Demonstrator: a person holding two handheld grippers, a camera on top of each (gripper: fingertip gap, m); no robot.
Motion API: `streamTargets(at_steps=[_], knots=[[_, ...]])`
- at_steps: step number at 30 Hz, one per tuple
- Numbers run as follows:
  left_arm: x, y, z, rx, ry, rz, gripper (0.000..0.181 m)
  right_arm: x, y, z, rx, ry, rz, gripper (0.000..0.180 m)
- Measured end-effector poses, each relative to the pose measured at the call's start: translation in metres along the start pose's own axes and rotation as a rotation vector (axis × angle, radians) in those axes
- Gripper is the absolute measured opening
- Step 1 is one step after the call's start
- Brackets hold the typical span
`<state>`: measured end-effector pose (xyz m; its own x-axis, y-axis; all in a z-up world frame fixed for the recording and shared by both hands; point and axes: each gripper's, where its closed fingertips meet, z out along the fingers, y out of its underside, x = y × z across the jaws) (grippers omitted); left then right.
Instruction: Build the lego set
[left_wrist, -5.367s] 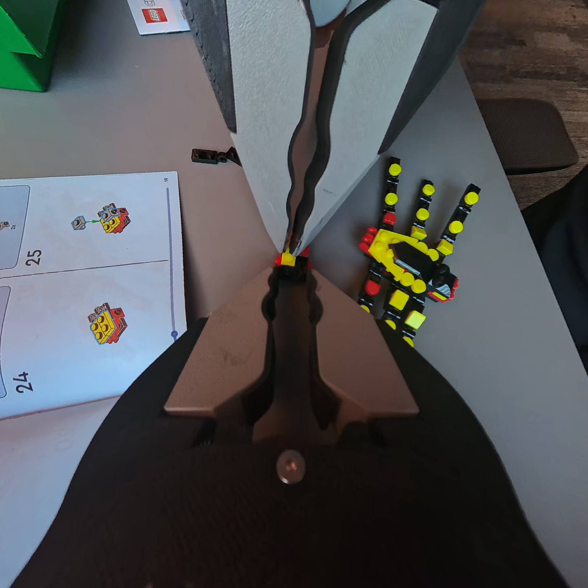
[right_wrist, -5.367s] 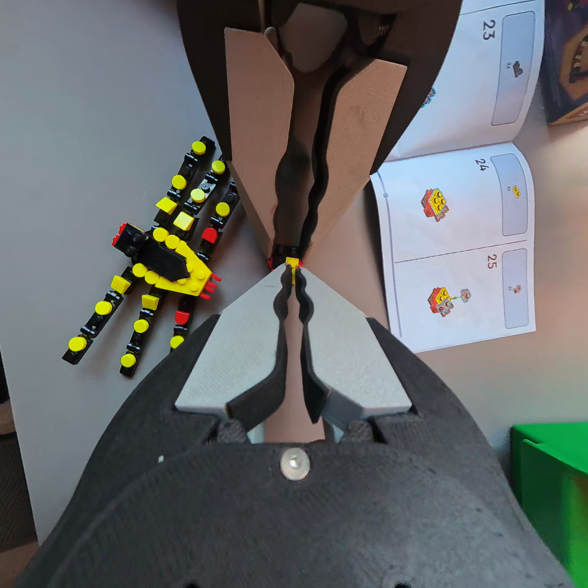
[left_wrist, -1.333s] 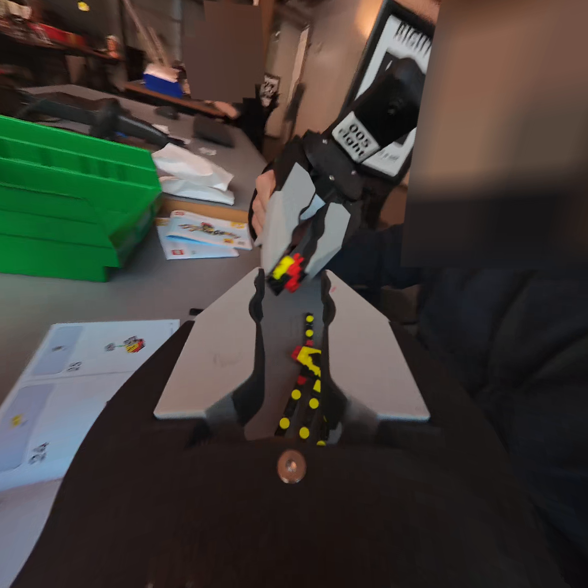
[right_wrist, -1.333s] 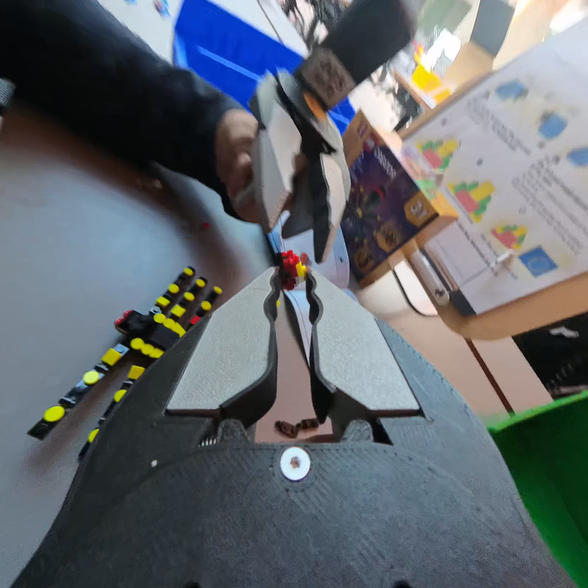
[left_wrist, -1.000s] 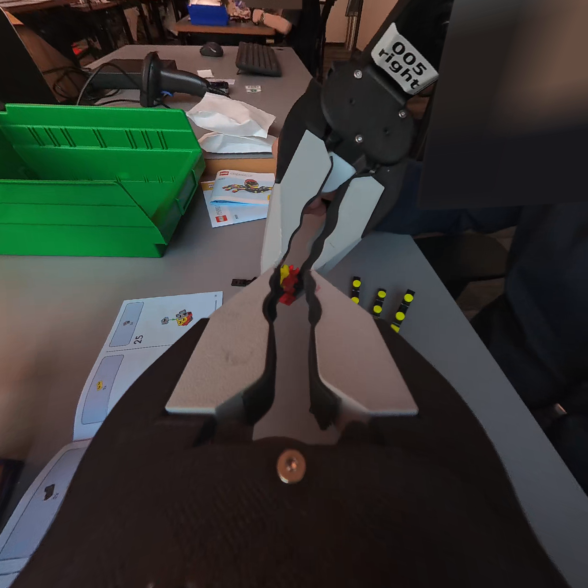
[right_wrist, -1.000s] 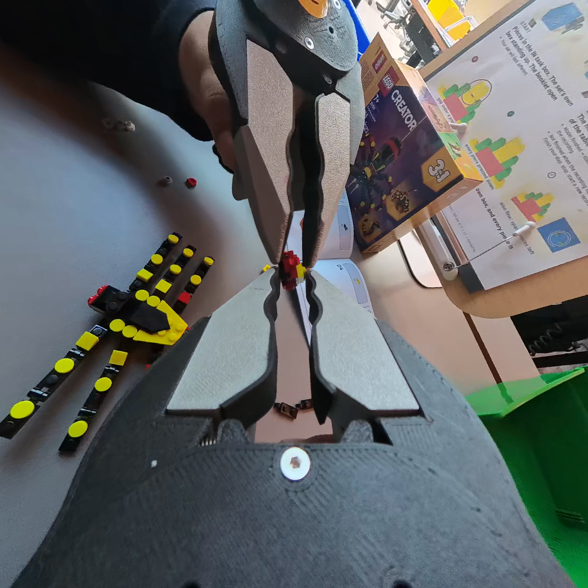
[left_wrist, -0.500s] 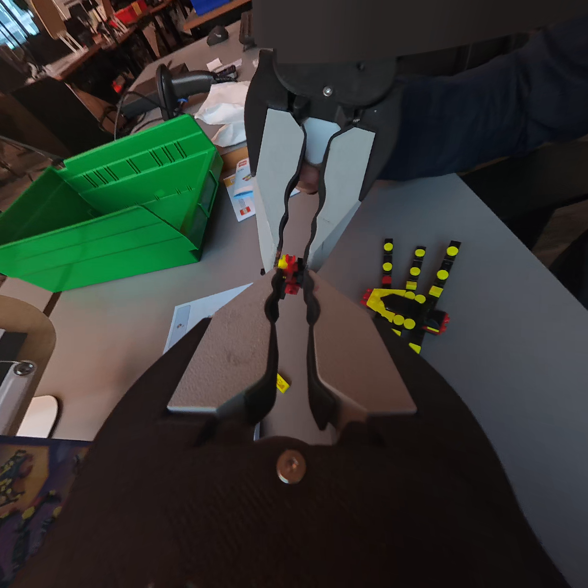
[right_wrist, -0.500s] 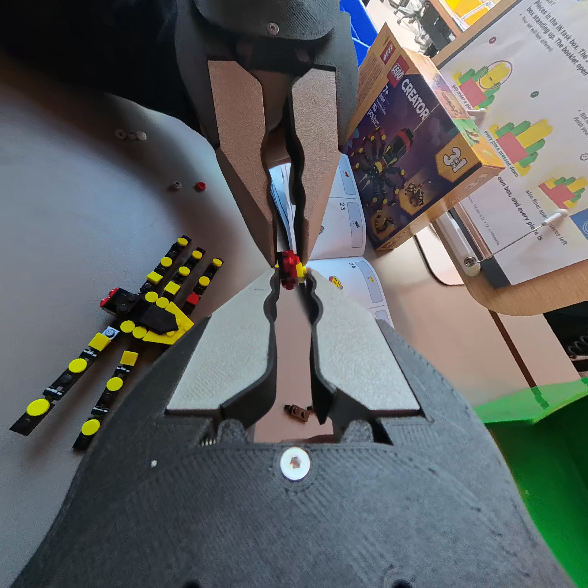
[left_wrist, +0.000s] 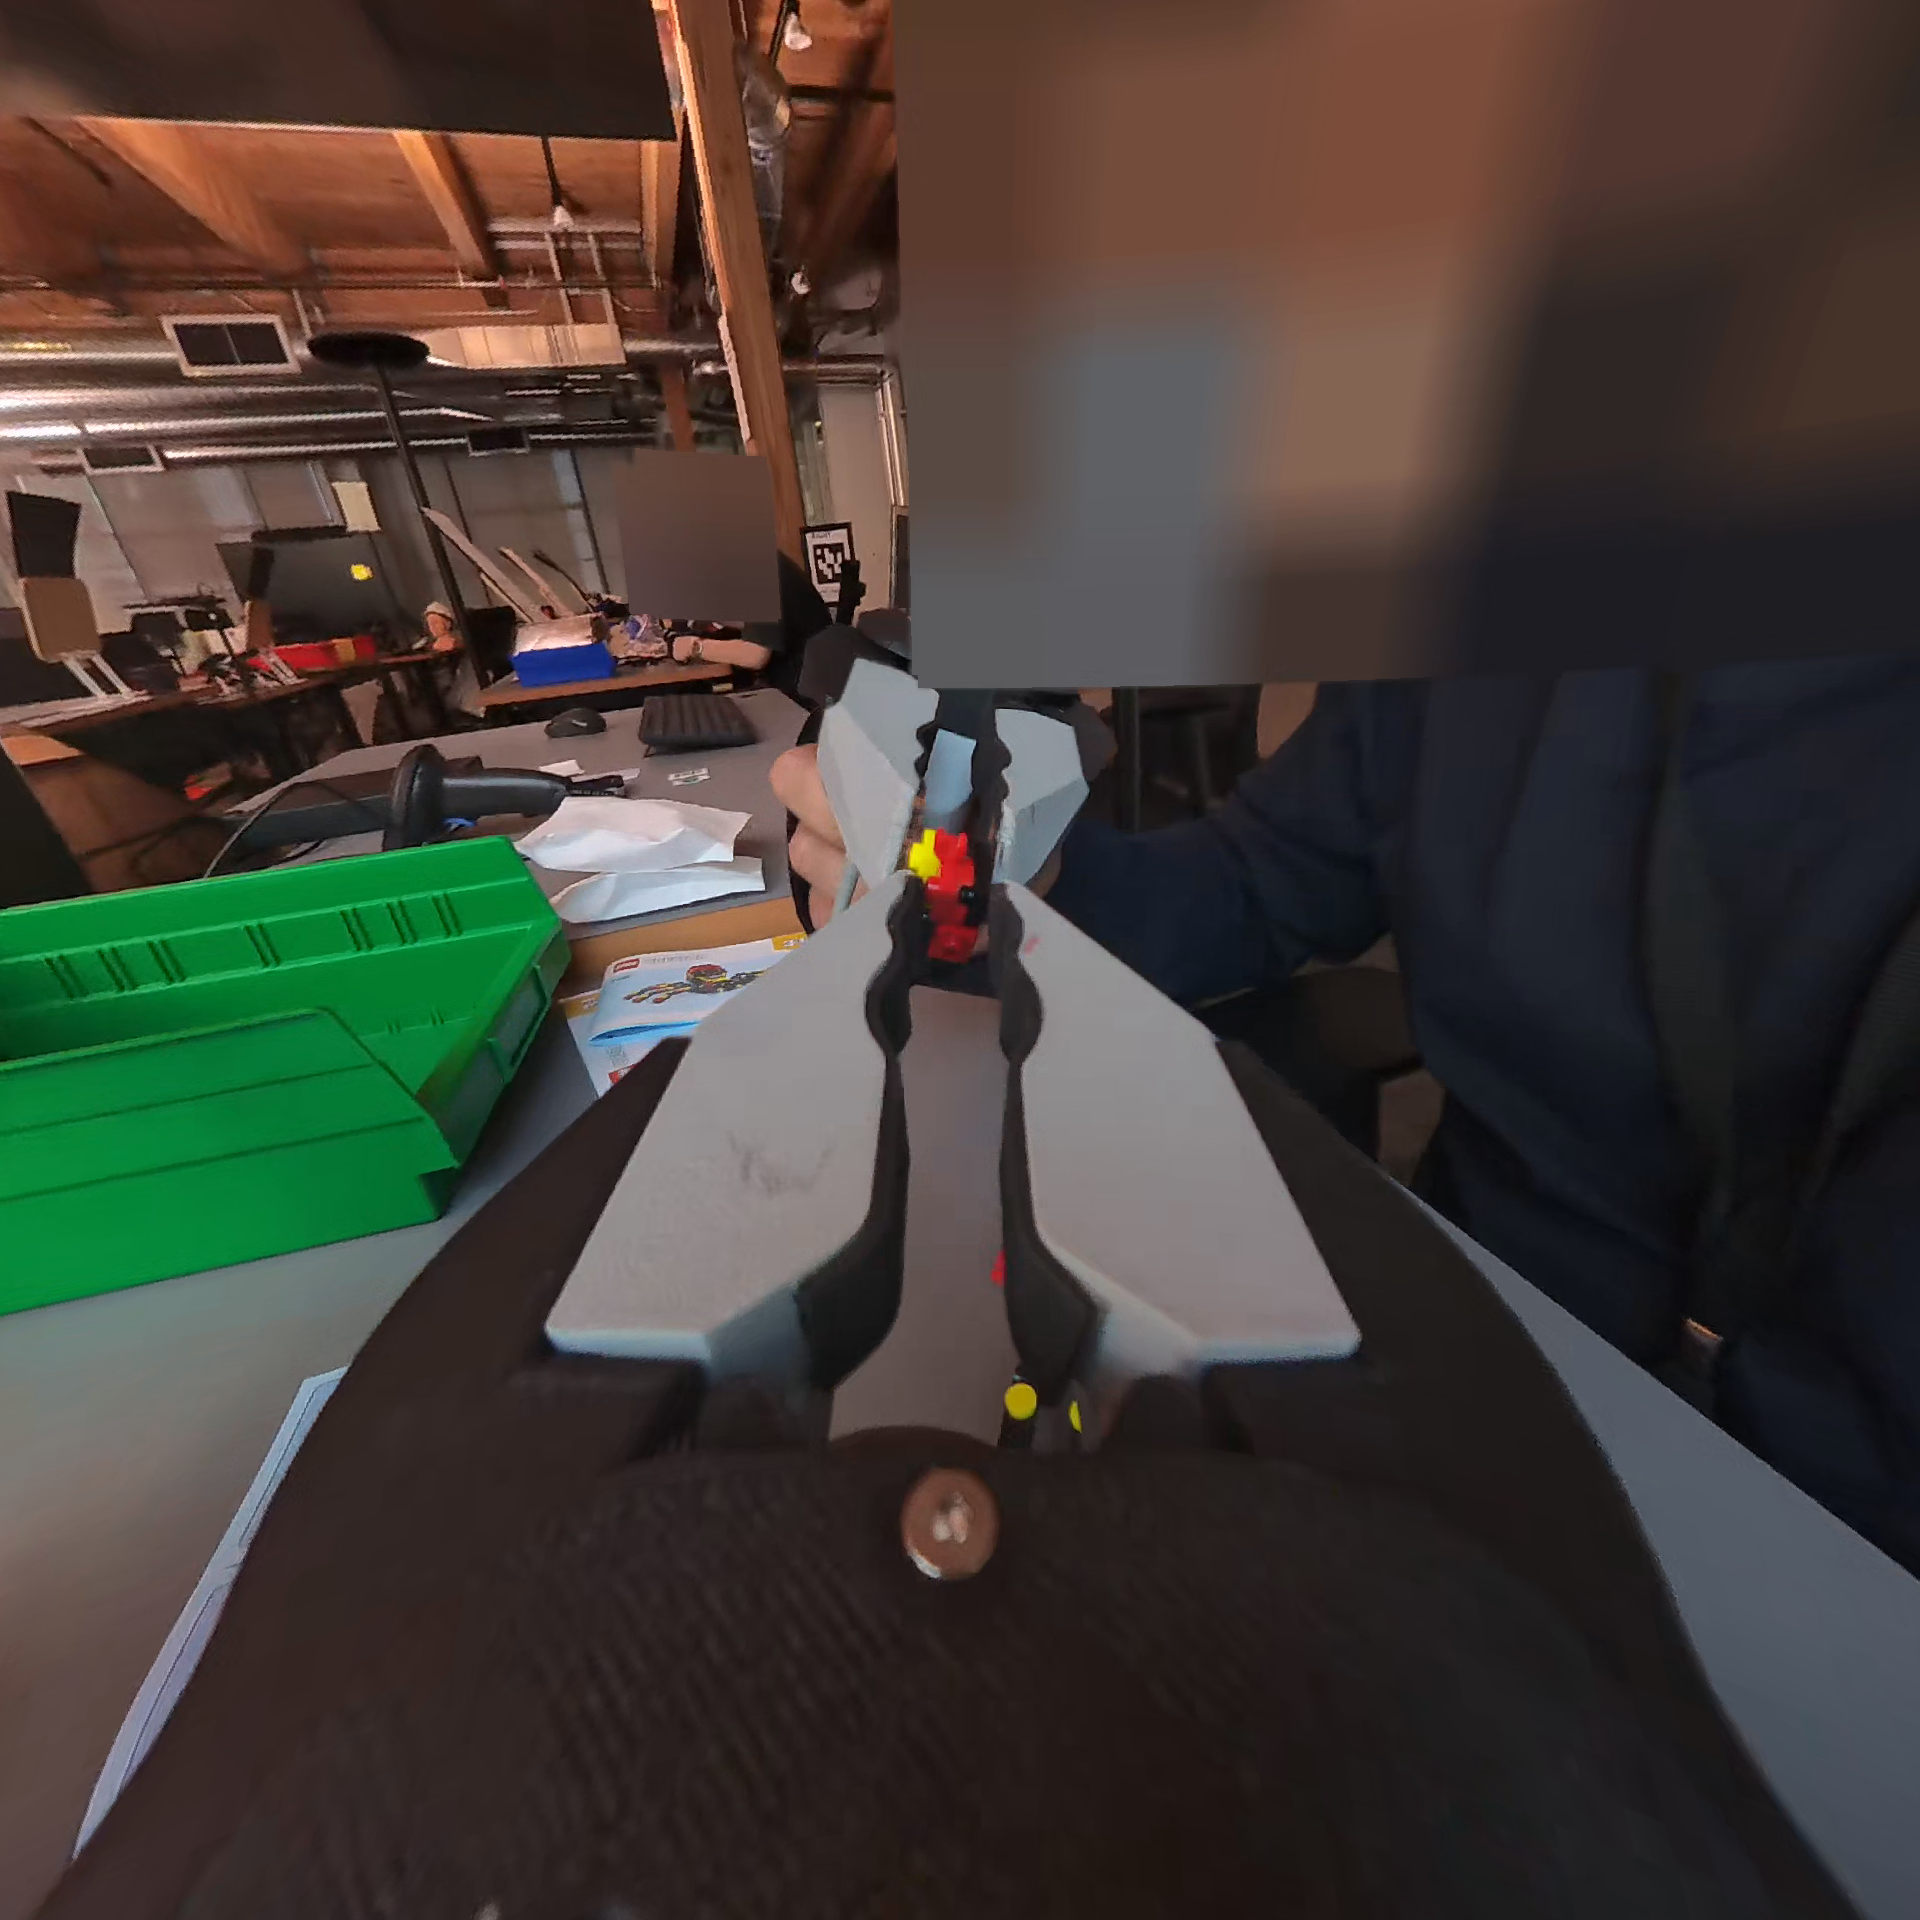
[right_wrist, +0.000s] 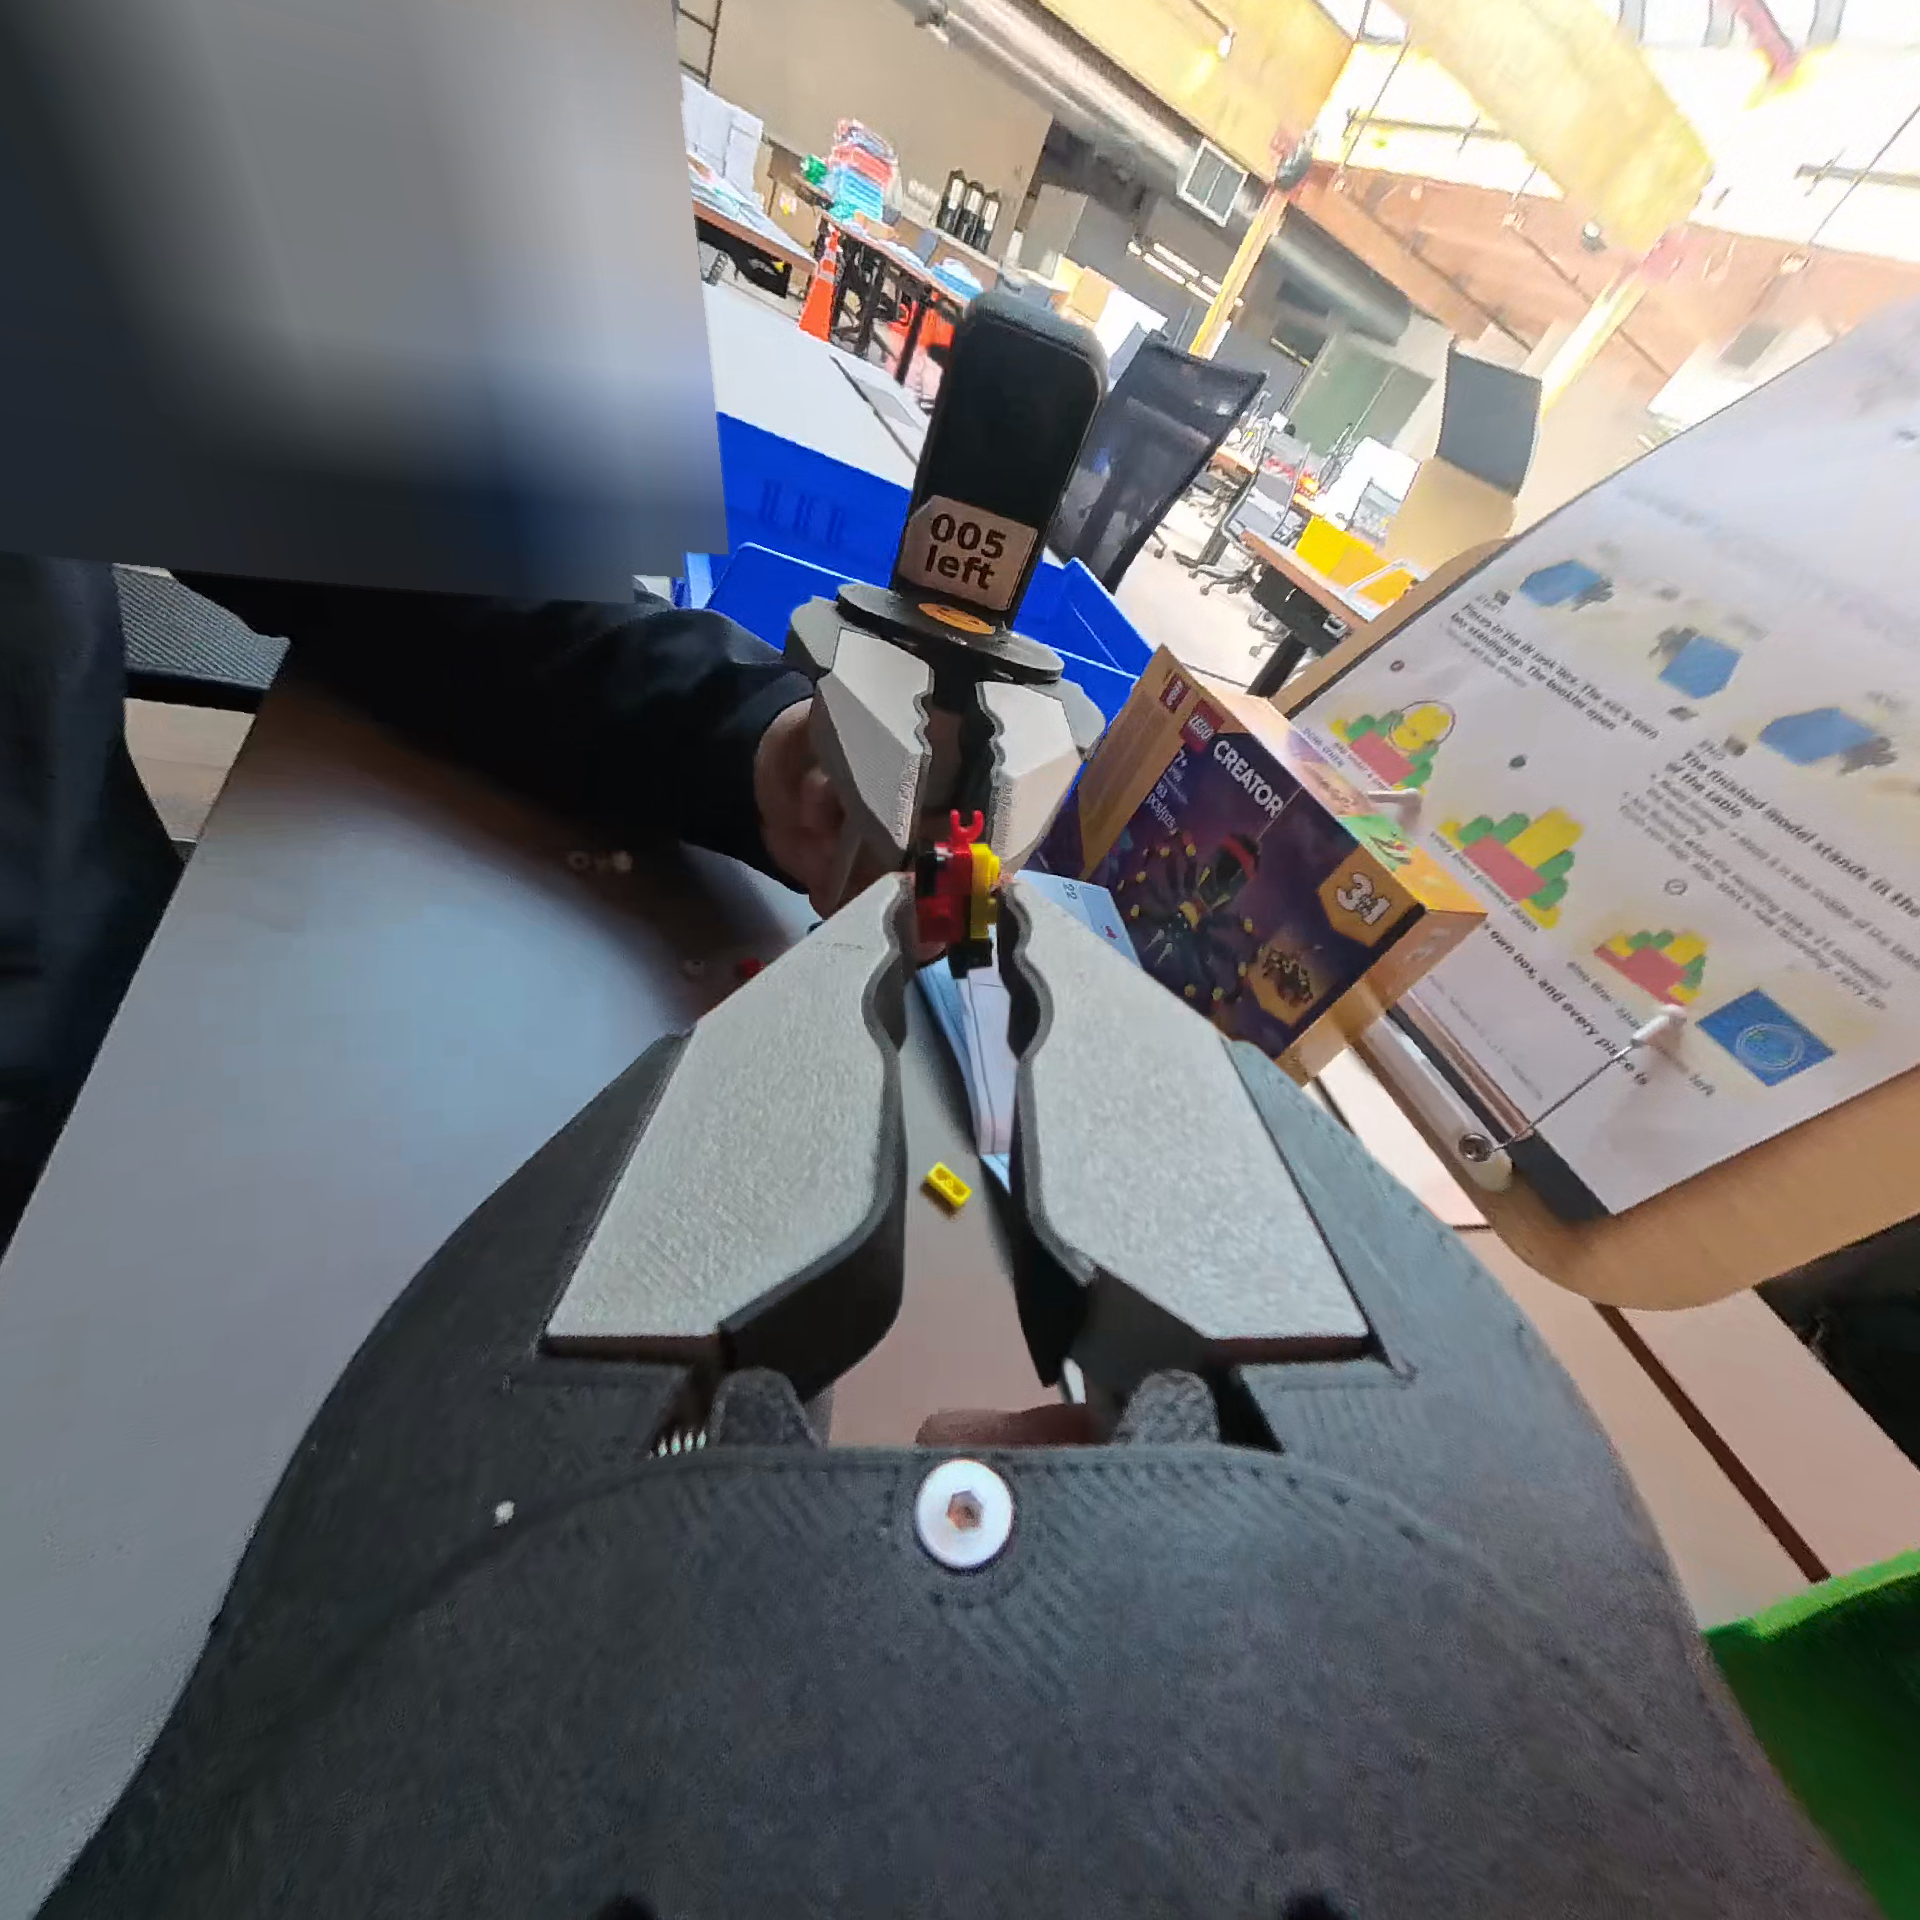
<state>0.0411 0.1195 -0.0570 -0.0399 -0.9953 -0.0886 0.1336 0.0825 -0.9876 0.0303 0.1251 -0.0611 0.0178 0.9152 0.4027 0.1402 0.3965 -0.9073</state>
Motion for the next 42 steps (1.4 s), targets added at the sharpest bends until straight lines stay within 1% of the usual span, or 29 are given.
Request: streamTargets(at_steps=[6,14,19,22,25,27,28,30,32,35,37,39,41,42], knots=[[0.013,-0.004,0.0,0.047,0.084,-0.004,0.009,-0.01,-0.009,-0.001,0.028,0.003,-0.095,0.012],[0.027,-0.009,-0.003,0.115,0.163,0.067,0.009,-0.021,-0.018,0.001,0.037,0.062,-0.273,0.012],[0.023,-0.007,-0.003,0.102,0.147,0.066,0.009,-0.017,-0.013,0.002,0.005,0.084,-0.298,0.012],[0.013,-0.003,-0.001,0.058,0.088,0.077,0.009,-0.008,-0.006,-0.001,-0.009,0.104,-0.291,0.012],[-0.008,0.01,0.004,-0.057,-0.033,0.098,0.009,0.005,0.019,-0.005,-0.073,0.079,-0.234,0.013],[-0.025,0.021,0.004,-0.132,-0.126,0.086,0.009,0.011,0.037,-0.009,-0.131,0.039,-0.18,0.026],[-0.031,0.029,0.005,-0.191,-0.168,0.09,0.009,0.015,0.048,-0.012,-0.163,0.022,-0.148,0.025],[-0.046,0.053,0.002,-0.379,-0.276,0.155,0.009,0.024,0.073,-0.019,-0.252,-0.005,-0.059,0.024],[-0.054,0.082,-0.001,-0.595,-0.343,0.215,0.009,0.035,0.097,-0.026,-0.337,0.002,0.026,0.024],[-0.055,0.122,-0.007,-0.891,-0.401,0.238,0.01,0.06,0.126,-0.036,-0.428,0.093,0.111,0.02],[-0.056,0.135,-0.012,-1.036,-0.459,0.301,0.009,0.068,0.135,-0.039,-0.441,0.114,0.184,0.021],[-0.057,0.14,-0.015,-1.115,-0.503,0.361,0.012,0.066,0.142,-0.038,-0.453,0.087,0.258,0.023],[-0.054,0.151,-0.018,-1.179,-0.509,0.322,0.018,0.052,0.148,-0.034,-0.473,0.005,0.338,0.025],[-0.054,0.153,-0.017,-1.167,-0.527,0.291,0.021,0.042,0.151,-0.032,-0.493,-0.045,0.38,0.026]])
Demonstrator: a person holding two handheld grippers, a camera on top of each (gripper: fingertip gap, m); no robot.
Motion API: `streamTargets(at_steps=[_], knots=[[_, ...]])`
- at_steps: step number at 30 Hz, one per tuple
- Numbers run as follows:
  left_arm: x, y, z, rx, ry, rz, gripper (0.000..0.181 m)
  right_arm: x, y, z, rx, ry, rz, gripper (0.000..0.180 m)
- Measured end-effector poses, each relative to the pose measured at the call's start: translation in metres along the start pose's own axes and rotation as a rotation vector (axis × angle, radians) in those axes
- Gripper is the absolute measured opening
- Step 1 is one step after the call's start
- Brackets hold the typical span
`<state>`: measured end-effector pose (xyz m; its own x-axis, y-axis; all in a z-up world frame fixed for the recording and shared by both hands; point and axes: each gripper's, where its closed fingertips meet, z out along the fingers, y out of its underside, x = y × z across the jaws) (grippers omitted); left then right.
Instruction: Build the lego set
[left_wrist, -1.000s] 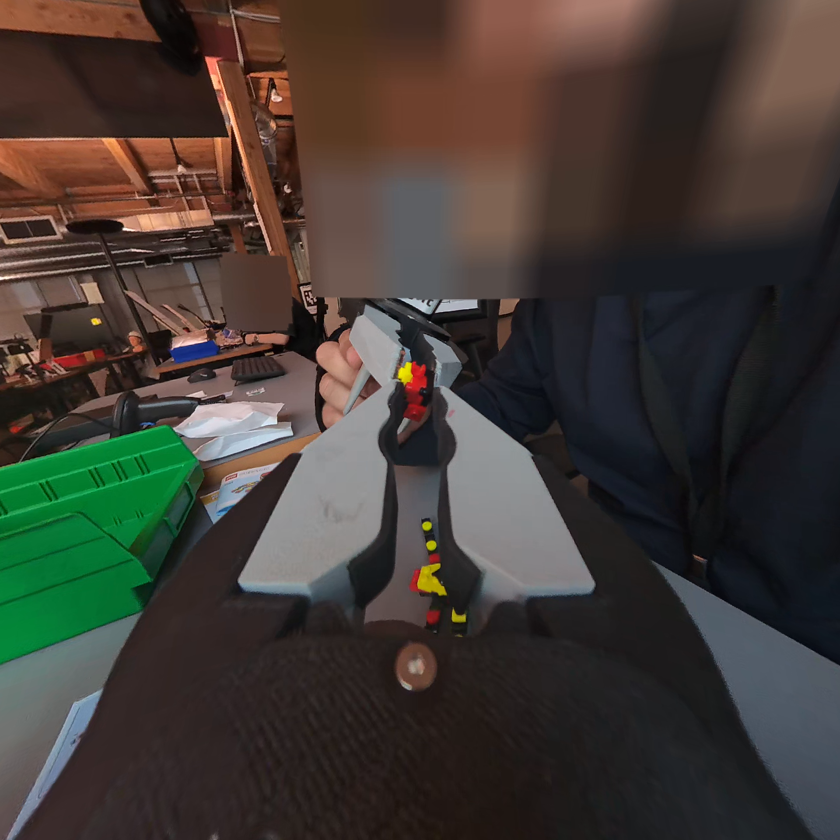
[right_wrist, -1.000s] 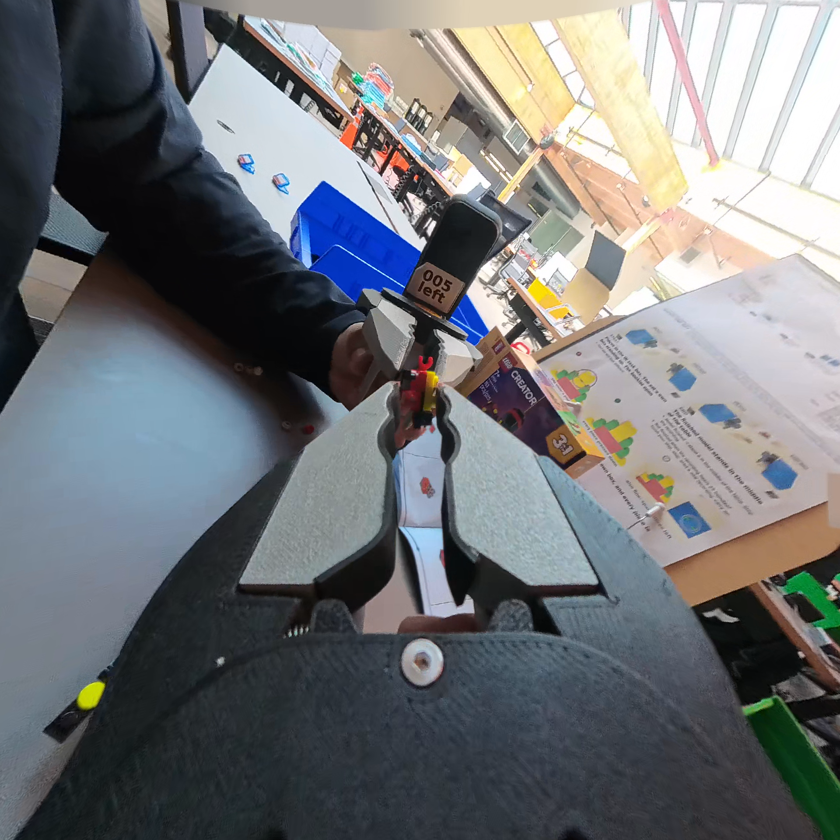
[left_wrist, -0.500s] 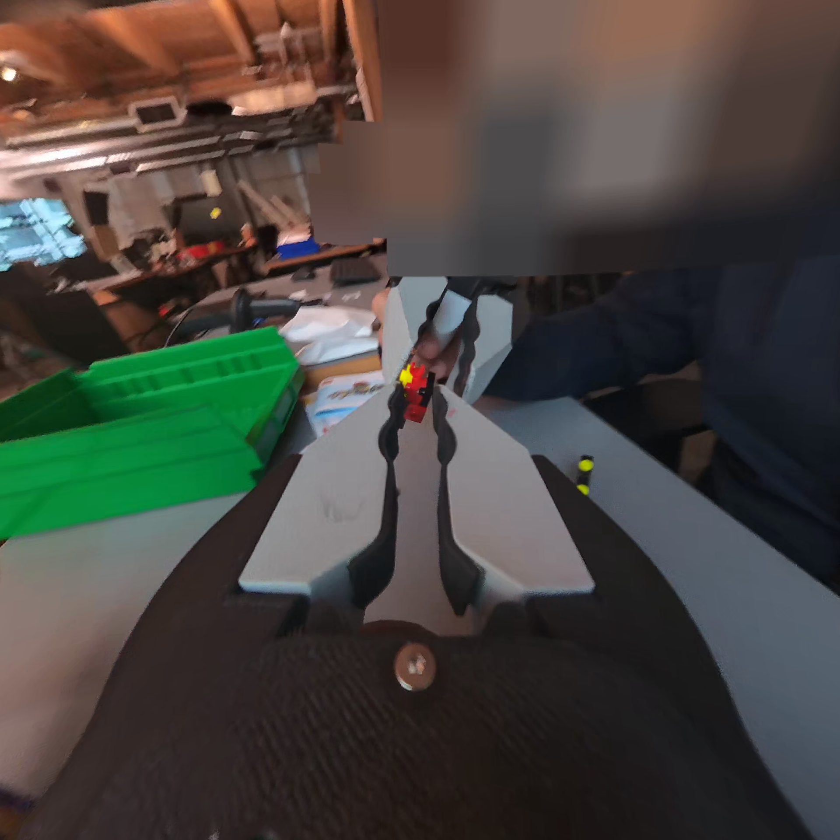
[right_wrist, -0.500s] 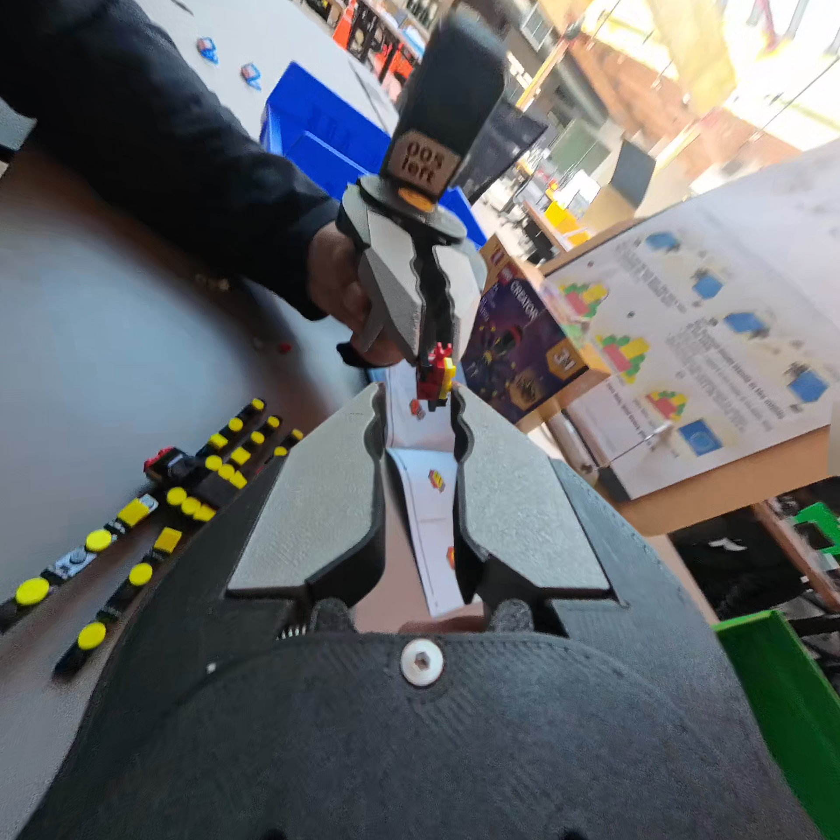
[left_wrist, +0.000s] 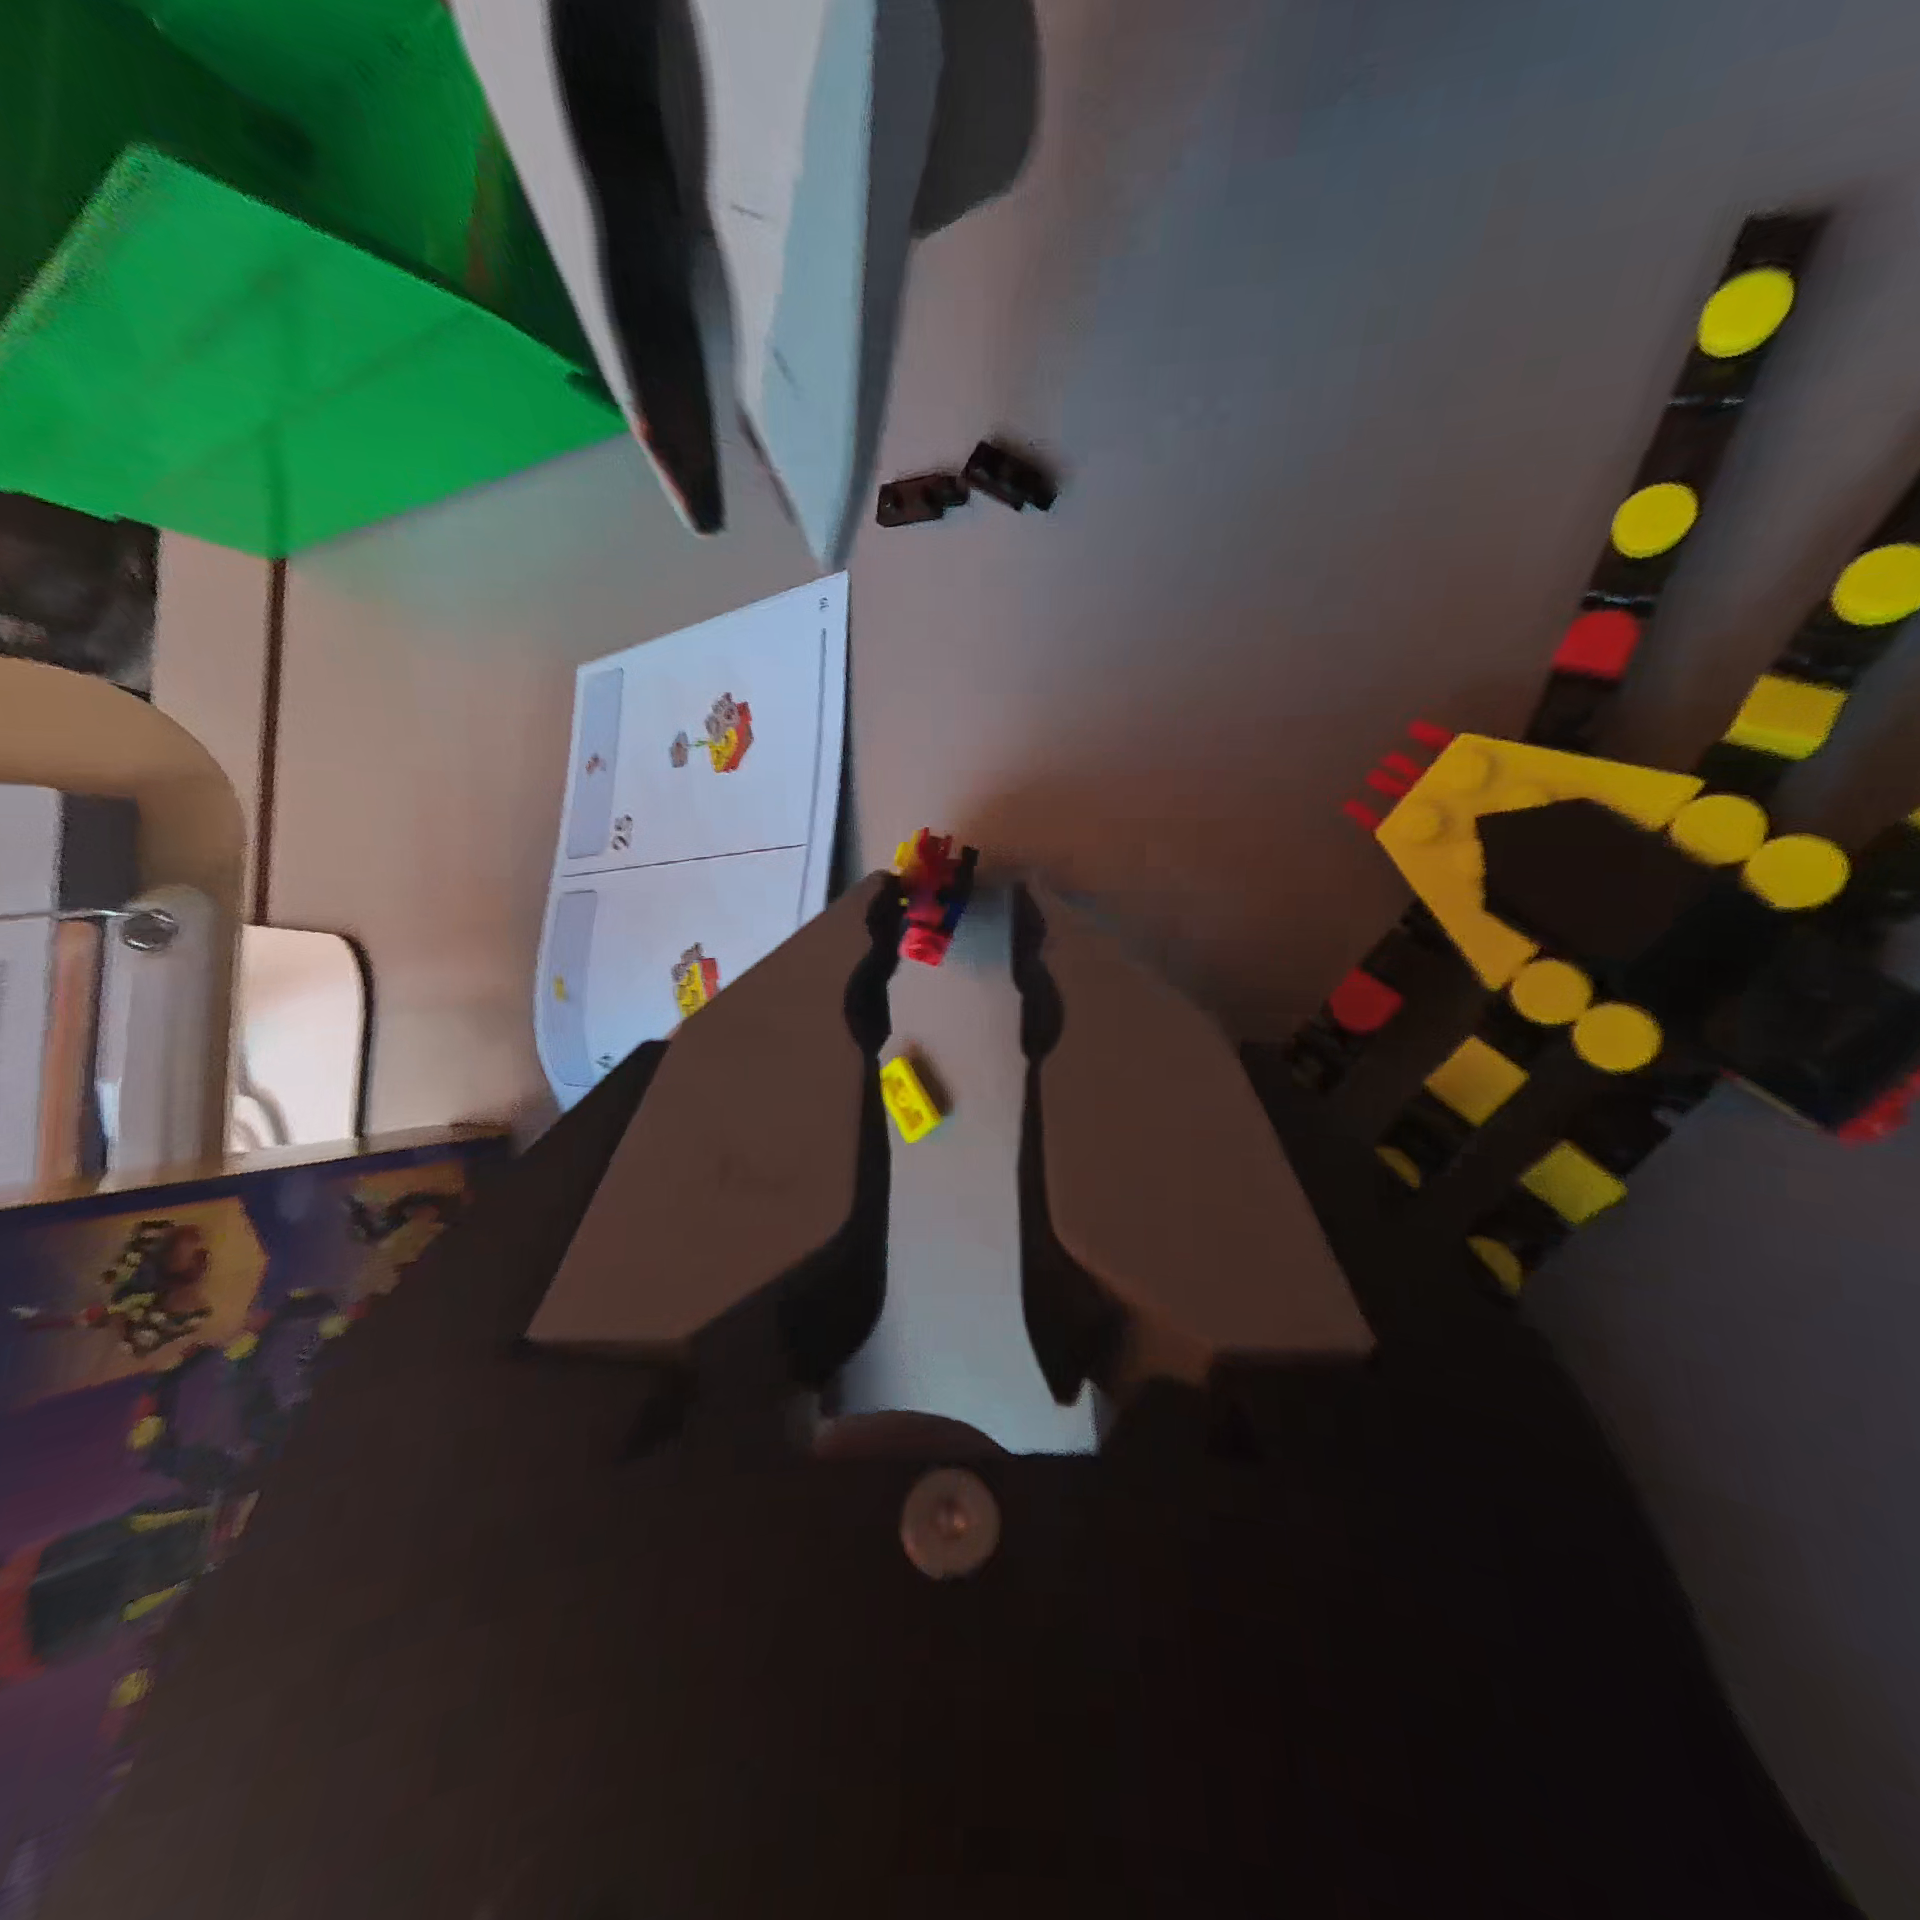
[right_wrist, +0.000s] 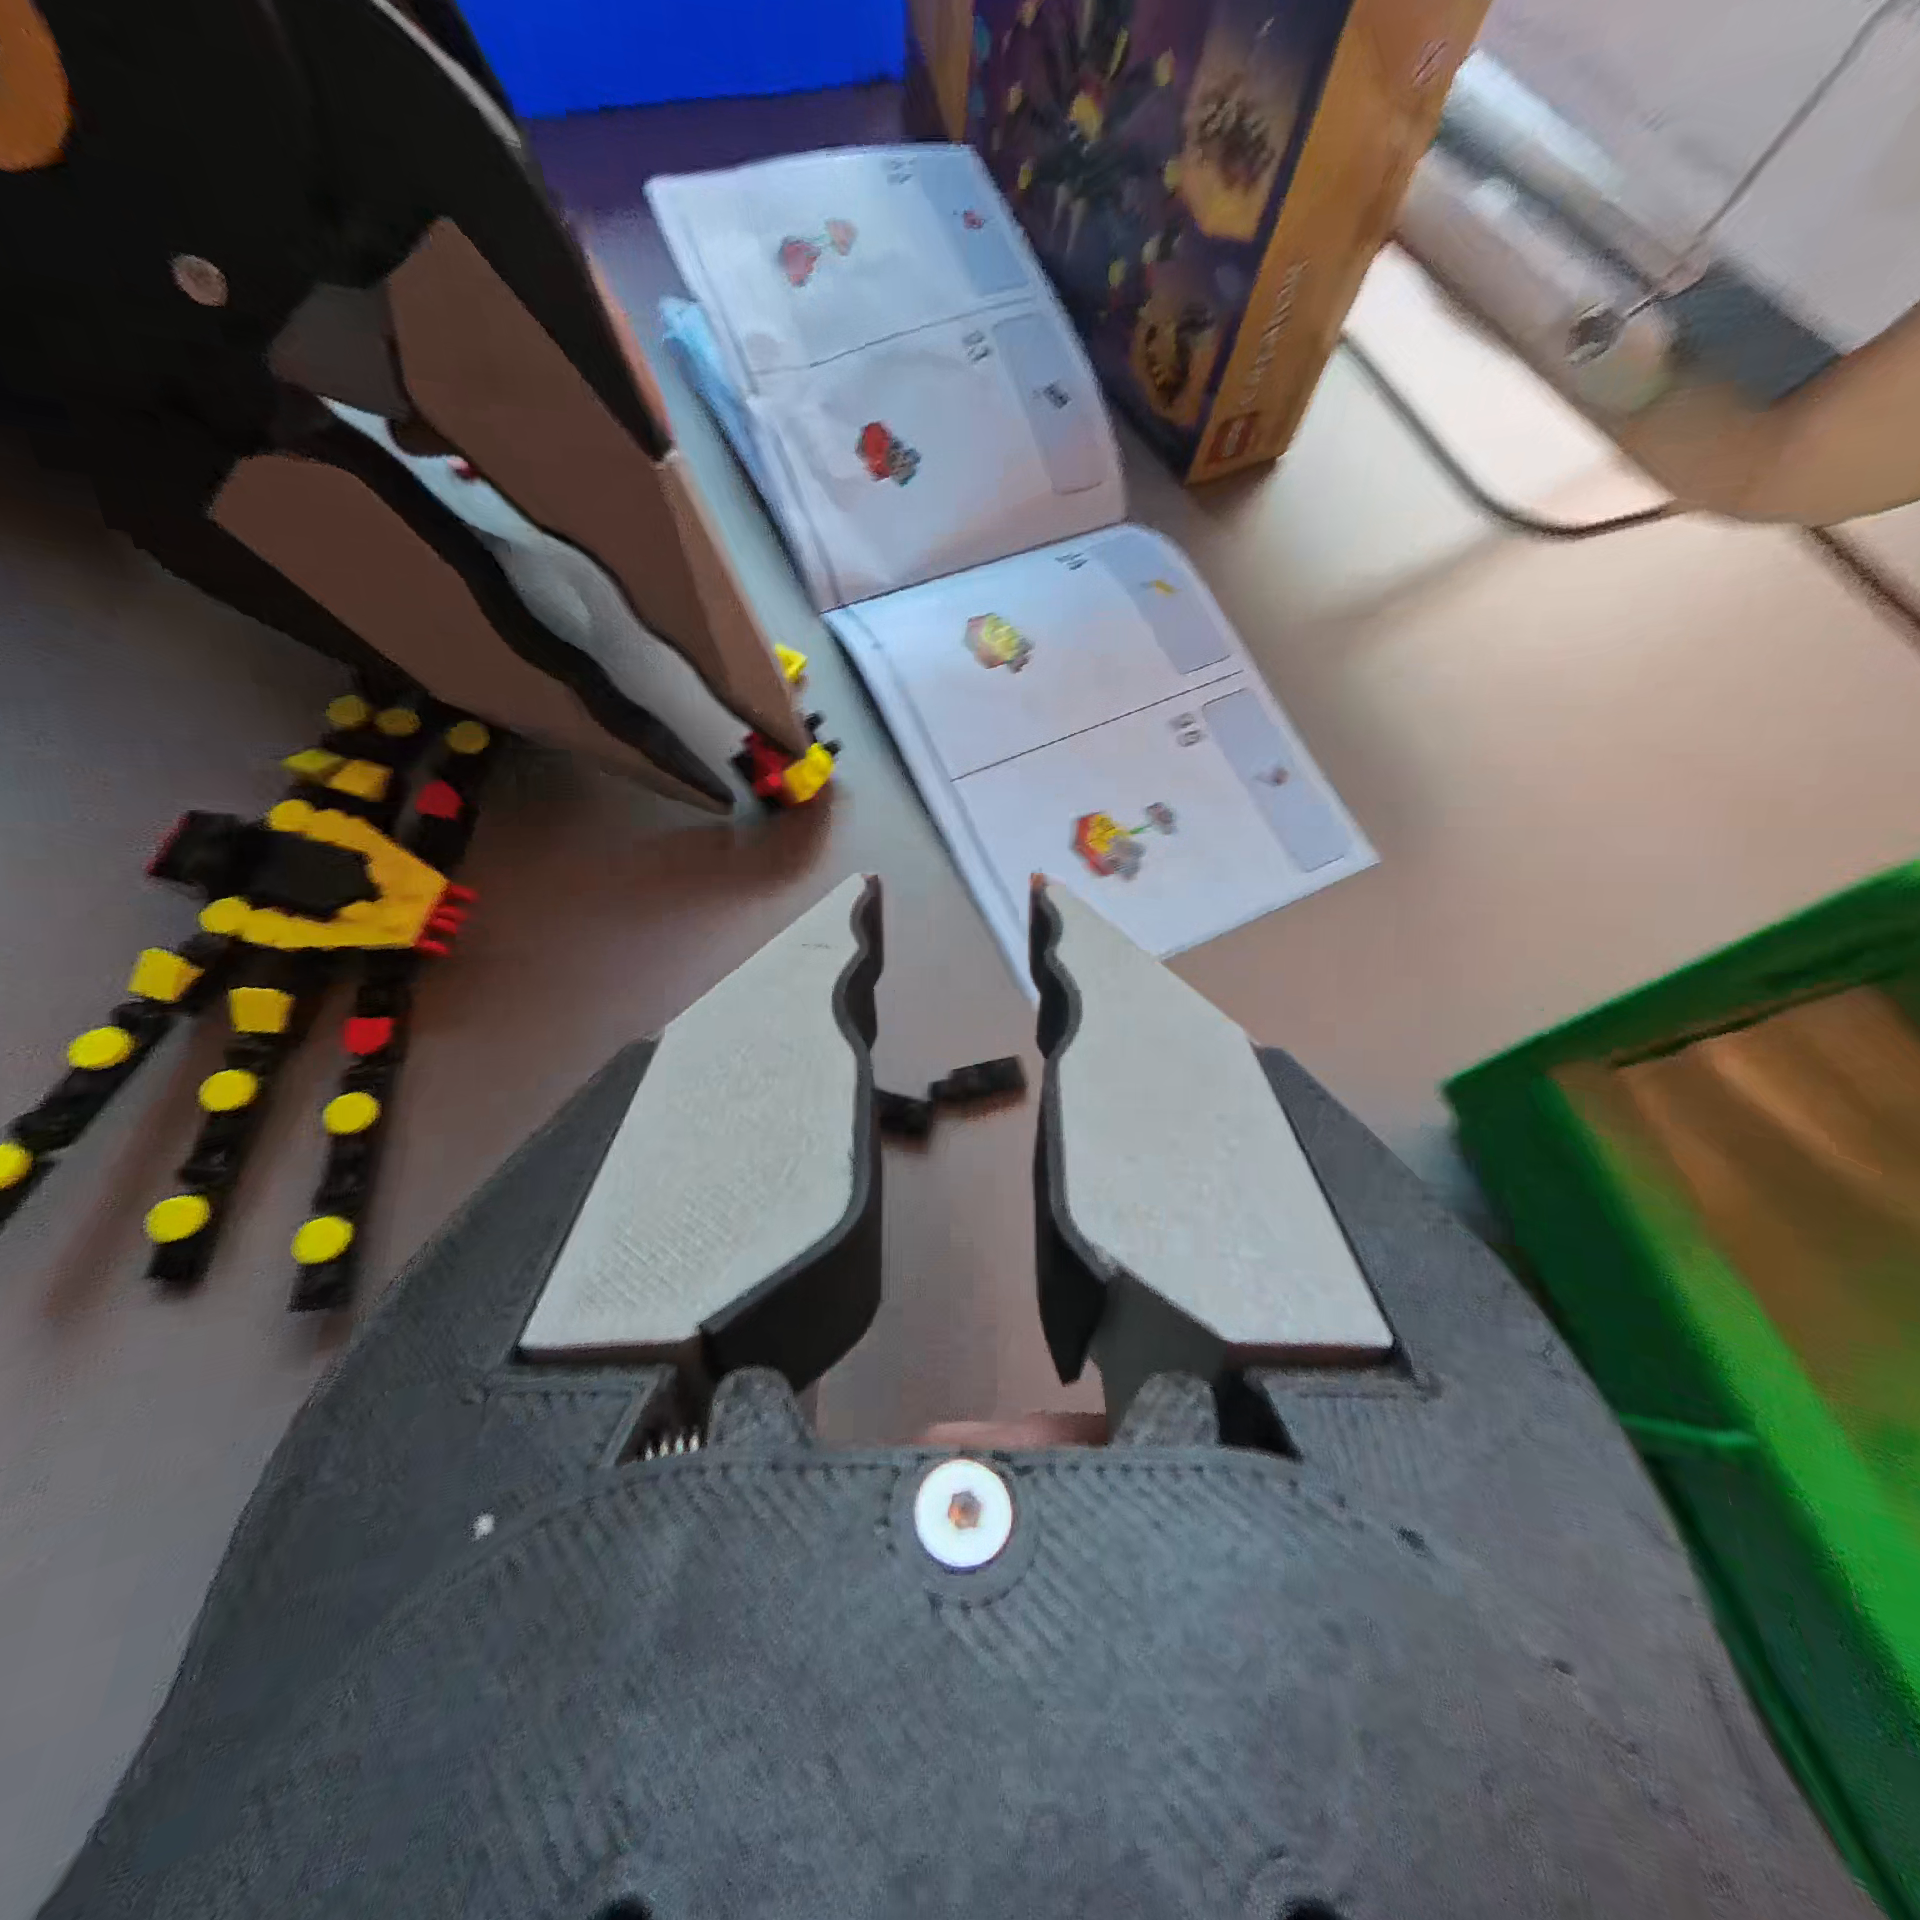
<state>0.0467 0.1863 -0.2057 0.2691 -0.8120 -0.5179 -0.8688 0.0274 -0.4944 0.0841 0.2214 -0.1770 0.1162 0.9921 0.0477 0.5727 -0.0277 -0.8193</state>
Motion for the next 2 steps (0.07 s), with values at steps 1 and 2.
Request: streamTargets(at_steps=[1,2], knots=[[0.0027,-0.0011,0.0005,0.007,0.016,-0.037,0.024,-0.0064,0.0032,0.0041,-0.028,-0.041,0.025,0.027],[0.0051,-0.0016,-0.0008,0.006,0.038,-0.067,0.026,-0.0125,0.0043,0.0076,-0.044,-0.073,0.04,0.029]])
